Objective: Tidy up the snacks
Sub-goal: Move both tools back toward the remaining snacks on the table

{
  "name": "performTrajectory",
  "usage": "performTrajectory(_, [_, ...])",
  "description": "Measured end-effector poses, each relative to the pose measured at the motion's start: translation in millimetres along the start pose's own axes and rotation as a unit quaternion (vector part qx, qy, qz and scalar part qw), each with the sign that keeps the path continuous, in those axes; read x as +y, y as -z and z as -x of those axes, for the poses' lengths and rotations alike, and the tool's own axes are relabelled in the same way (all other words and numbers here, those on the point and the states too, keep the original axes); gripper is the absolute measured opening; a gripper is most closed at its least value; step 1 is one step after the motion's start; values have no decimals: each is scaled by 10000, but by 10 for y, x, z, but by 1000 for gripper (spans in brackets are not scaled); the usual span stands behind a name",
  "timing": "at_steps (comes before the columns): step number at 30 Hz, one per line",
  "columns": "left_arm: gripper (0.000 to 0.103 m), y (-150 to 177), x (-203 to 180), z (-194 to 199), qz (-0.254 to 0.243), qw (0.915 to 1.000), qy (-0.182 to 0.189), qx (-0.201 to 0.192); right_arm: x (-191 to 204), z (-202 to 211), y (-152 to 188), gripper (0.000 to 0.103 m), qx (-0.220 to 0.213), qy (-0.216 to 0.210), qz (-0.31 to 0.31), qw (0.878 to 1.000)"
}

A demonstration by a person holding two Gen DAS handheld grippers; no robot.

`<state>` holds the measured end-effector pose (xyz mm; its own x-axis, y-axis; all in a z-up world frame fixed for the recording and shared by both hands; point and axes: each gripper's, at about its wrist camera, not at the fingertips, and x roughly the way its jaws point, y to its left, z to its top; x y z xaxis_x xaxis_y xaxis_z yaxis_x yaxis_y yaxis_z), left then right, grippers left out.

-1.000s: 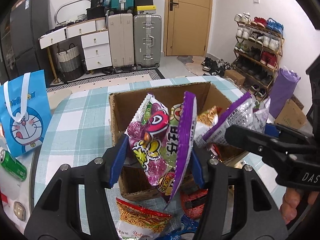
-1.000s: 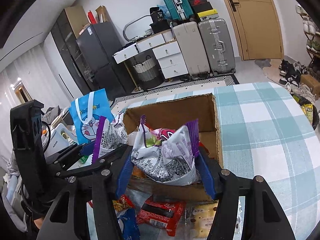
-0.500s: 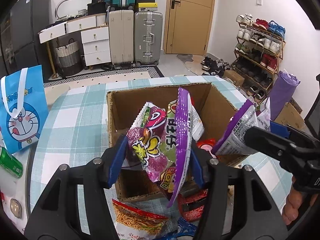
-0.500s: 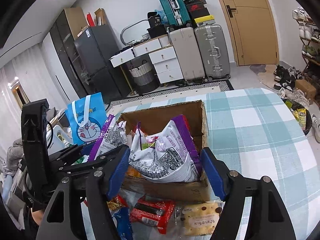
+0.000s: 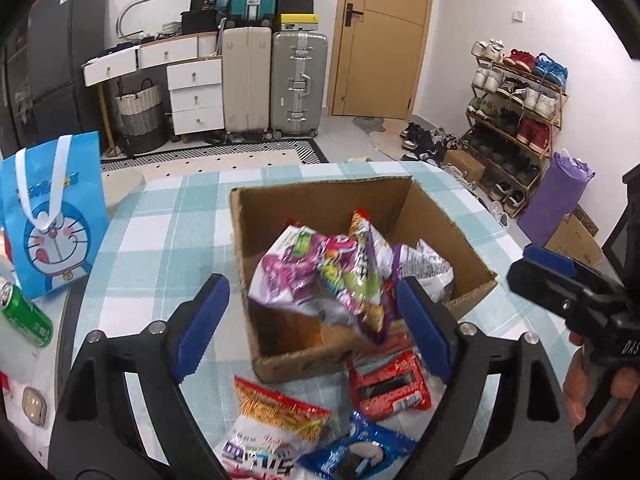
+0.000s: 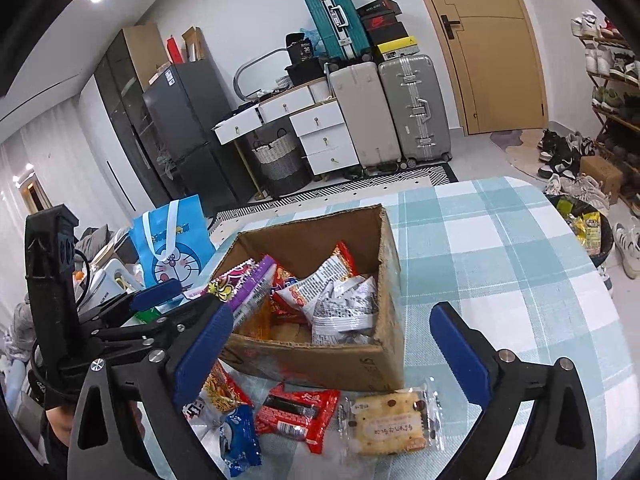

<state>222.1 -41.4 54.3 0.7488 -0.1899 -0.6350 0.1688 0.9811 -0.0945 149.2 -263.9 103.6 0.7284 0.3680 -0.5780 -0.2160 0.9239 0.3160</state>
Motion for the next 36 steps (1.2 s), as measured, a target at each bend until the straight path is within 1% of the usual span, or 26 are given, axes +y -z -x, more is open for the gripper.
performTrajectory(7, [85,265,49,278,-32,9998,-211,-2,-32,135,137,102,31,100,35,9999])
performTrajectory(12, [86,467,71,481,7,9997,-236,31,-17,215,271,102,84,100,35,9999])
performTrajectory(13, [87,512,77,527,17,9997,-237,26,-8,233,299,102,94,104,52,9999])
performTrajectory(15, [92,612,81,599,22,9997,-248,29,6,248,345,102,113,109,92,9998])
performTrajectory(17, [100,692,93,658,2,9996,-272,-14,20,263,382,102,133,128,133,9997])
performTrajectory(19, [102,759,97,715,-22,9995,-322,-58,36,267,414,102,167,135,173,9996])
performTrajectory(22, [102,856,133,751,-8,9992,-397,-2,58,268,467,102,237,166,229,9993])
performTrajectory(26, [102,968,229,753,154,9989,-429,89,70,256,511,102,348,257,340,9985])
performTrajectory(36, [102,1055,415,568,315,9970,-602,378,1,103,668,102,778,445,485,9948])
